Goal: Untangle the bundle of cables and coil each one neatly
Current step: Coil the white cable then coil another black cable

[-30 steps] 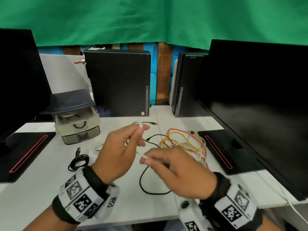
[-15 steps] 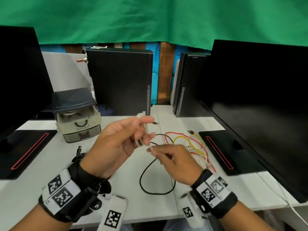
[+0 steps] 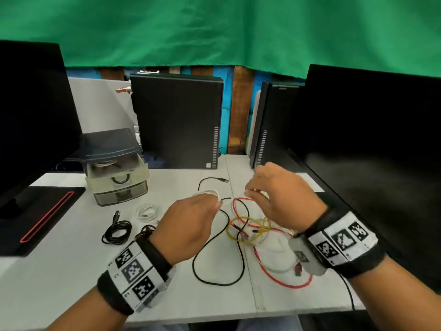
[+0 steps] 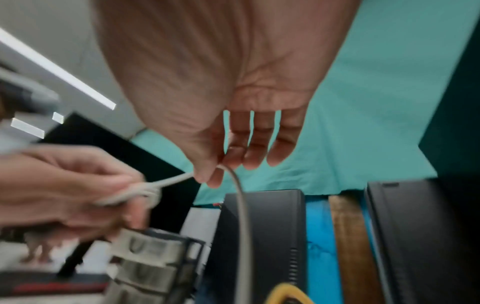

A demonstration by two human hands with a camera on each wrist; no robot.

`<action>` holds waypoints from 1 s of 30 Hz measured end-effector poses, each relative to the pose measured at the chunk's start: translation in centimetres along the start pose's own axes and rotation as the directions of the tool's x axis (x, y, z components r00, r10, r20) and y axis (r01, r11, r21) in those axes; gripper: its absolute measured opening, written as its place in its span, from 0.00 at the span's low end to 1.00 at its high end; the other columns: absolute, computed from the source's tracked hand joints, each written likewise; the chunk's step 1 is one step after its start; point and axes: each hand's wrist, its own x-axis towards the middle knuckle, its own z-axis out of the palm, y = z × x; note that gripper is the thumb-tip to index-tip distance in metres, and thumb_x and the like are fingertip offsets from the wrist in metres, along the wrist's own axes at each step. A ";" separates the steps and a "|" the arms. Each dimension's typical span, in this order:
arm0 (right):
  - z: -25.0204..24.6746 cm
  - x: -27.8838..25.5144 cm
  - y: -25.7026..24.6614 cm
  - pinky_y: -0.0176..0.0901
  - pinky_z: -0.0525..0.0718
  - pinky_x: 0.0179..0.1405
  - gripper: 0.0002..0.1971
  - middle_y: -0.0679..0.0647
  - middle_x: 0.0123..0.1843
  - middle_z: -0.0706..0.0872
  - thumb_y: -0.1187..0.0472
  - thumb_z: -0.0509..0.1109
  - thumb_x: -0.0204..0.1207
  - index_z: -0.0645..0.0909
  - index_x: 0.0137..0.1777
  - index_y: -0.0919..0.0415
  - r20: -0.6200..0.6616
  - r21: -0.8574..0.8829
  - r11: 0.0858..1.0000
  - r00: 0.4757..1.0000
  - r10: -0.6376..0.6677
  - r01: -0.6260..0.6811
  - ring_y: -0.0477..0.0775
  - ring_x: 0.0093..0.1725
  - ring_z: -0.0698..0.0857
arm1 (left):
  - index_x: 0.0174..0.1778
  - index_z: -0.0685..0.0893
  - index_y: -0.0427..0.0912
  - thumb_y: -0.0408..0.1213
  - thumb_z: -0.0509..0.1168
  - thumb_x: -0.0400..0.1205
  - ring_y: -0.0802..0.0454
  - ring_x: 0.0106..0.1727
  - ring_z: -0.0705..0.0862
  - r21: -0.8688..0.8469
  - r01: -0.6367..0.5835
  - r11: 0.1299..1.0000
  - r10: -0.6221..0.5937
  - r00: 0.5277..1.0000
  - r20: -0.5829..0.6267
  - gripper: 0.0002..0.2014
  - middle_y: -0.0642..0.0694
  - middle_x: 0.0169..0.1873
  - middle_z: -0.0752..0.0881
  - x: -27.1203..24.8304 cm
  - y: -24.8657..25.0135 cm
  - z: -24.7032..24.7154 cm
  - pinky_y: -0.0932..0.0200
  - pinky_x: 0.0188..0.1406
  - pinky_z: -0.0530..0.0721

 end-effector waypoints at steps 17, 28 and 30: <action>-7.2 11.3 9.4 0.54 0.84 0.42 0.10 0.61 0.44 0.87 0.55 0.66 0.80 0.88 0.47 0.56 -0.154 -0.447 0.856 0.965 0.212 -0.260 0.69 0.49 0.84 | 0.36 0.84 0.51 0.57 0.52 0.87 0.45 0.33 0.76 -0.394 0.279 0.876 -0.145 0.930 0.338 0.22 0.33 0.33 0.79 0.0 0.5 -5.8 0.52 0.40 0.80; -6.9 11.1 10.0 0.48 0.86 0.48 0.07 0.53 0.48 0.92 0.52 0.72 0.79 0.92 0.49 0.50 -0.091 -0.075 0.874 0.876 0.473 -0.480 0.62 0.50 0.88 | 0.33 0.81 0.45 0.49 0.57 0.85 0.61 0.25 0.67 -0.765 0.373 0.525 -0.092 0.919 0.384 0.19 0.52 0.22 0.70 0.4 1.8 -5.8 0.64 0.33 0.77; -5.1 10.1 9.0 0.46 0.85 0.45 0.07 0.49 0.42 0.90 0.52 0.75 0.77 0.88 0.38 0.48 0.017 -0.016 0.893 0.893 0.450 -0.450 0.57 0.45 0.88 | 0.30 0.80 0.45 0.46 0.58 0.85 0.61 0.21 0.64 -0.859 0.391 0.330 -0.129 0.920 0.369 0.18 0.57 0.21 0.66 0.6 2.1 -6.6 0.63 0.32 0.77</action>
